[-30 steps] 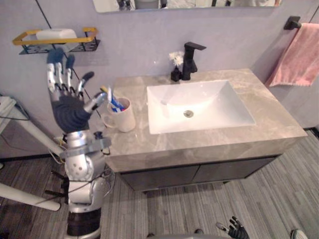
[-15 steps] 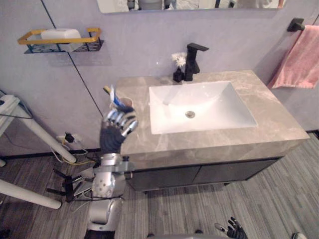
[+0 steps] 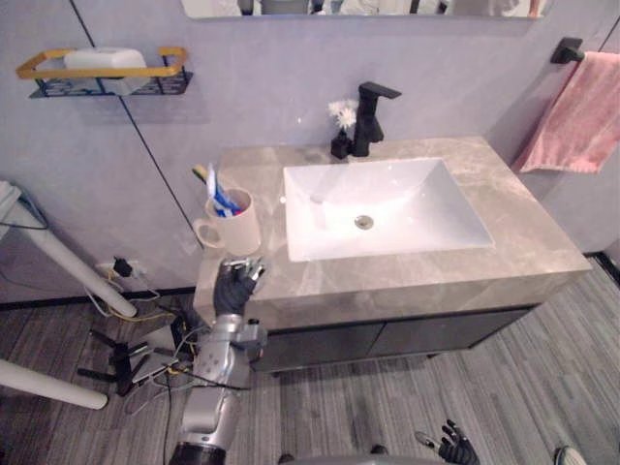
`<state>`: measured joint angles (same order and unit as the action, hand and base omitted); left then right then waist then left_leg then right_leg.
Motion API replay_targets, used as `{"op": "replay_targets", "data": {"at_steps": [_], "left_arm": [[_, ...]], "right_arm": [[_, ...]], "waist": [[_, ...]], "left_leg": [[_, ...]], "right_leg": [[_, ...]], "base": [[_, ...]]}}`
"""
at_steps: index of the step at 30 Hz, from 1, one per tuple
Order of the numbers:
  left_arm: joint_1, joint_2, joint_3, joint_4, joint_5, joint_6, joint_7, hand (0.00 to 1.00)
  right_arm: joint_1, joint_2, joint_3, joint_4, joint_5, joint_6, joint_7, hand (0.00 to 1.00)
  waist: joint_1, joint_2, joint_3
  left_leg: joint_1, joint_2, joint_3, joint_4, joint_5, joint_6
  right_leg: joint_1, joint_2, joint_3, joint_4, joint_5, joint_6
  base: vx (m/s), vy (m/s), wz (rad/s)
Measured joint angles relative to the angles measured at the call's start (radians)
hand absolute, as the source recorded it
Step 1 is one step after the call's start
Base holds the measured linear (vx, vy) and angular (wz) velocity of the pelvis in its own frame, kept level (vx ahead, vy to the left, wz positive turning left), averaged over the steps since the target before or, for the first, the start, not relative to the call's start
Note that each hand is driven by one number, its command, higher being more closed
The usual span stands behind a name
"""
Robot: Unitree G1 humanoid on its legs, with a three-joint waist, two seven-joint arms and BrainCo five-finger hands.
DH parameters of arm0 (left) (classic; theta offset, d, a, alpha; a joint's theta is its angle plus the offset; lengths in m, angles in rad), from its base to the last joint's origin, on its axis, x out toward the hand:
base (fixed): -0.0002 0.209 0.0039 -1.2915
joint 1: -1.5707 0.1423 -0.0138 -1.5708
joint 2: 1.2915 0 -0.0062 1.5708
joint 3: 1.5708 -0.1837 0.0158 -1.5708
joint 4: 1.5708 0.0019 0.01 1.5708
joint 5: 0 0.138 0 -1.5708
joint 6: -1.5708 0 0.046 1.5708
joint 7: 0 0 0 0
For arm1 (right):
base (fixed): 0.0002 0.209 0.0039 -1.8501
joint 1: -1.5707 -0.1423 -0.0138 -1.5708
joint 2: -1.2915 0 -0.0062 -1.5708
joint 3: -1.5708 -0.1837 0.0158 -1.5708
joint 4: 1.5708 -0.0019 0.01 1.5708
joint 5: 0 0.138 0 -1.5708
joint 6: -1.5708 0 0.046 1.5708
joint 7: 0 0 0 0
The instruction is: Organize washtable
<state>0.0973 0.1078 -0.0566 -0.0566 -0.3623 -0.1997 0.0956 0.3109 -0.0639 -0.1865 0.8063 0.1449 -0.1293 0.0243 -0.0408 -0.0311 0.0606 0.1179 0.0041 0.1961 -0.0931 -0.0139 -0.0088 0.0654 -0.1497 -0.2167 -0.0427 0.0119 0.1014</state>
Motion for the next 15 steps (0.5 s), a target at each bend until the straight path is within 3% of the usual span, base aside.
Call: {"op": "replay_targets", "data": {"at_steps": [15], "left_arm": [[-0.059, 0.053, 0.099, 0.068, 0.000, 0.000, 0.024, 1.00]], "right_arm": [[-0.019, 0.002, -0.006, -0.008, 0.000, 0.000, 0.001, 0.00]], "waist": [[-0.005, 0.000, 0.005]], "left_leg": [[-0.022, 0.012, 0.031, 0.000, -0.002, -0.003]], "right_leg": [[-0.018, 0.015, 0.028, -0.031, 0.022, -0.005]], "base": [[-0.03, -0.035, -0.06]]}}
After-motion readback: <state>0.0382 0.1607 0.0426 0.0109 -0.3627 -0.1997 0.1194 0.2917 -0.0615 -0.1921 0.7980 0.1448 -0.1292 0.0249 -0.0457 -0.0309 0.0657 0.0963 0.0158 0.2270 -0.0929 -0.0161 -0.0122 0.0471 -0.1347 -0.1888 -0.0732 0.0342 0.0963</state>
